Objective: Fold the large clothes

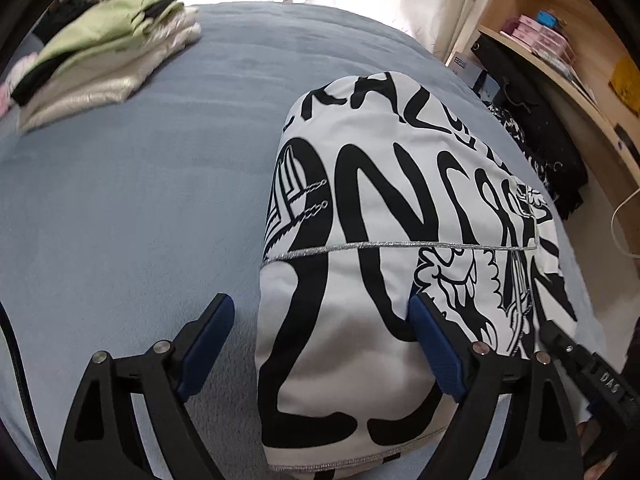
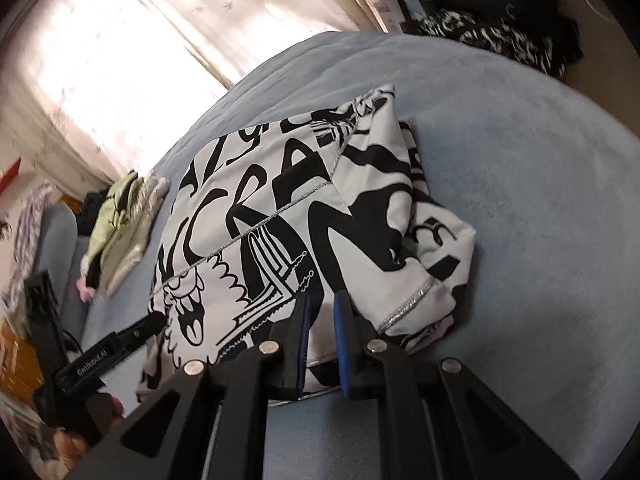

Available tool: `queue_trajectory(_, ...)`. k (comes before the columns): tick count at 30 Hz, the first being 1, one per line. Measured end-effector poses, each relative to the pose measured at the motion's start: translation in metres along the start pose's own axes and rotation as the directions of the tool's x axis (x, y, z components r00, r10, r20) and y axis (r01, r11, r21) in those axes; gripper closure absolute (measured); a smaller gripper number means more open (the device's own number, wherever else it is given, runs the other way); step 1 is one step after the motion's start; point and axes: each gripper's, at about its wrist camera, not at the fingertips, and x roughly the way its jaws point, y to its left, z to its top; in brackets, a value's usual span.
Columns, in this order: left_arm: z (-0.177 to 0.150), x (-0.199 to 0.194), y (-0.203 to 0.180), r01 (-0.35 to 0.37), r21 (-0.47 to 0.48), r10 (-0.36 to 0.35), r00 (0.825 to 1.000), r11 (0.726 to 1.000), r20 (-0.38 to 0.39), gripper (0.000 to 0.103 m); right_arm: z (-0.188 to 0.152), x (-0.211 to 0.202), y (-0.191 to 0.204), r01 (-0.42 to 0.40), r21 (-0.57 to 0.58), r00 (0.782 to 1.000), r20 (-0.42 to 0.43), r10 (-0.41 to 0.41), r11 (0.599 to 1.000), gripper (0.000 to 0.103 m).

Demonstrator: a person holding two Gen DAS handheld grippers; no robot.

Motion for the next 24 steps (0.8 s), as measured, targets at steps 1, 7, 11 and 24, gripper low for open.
queue_trajectory(1, -0.001, -0.001, 0.001, 0.001, -0.005, -0.001, 1.0, 1.0, -0.001, 0.015, -0.001, 0.001, 0.001, 0.001, 0.001, 1.0, -0.004, -0.001, 1.0, 0.091)
queue_trajectory(7, -0.01, -0.016, 0.0, 0.013, 0.001, -0.013, 1.0, 1.0, -0.014, 0.015, -0.006, -0.006, 0.015, -0.044, -0.014, 0.999, -0.024, 0.043, 0.999, 0.056)
queue_trajectory(11, -0.018, -0.028, 0.007, 0.054, -0.031, -0.056, 0.997, 0.998, -0.044, 0.015, -0.014, -0.019, 0.029, -0.063, -0.016, 0.998, -0.032, 0.063, 0.998, 0.045)
queue_trajectory(24, -0.011, -0.069, 0.019, 0.12, 0.02, -0.119, 0.993, 0.993, -0.025, 0.015, 0.007, -0.063, 0.053, -0.09, -0.103, 0.995, -0.049, 0.086, 0.991, 0.043)
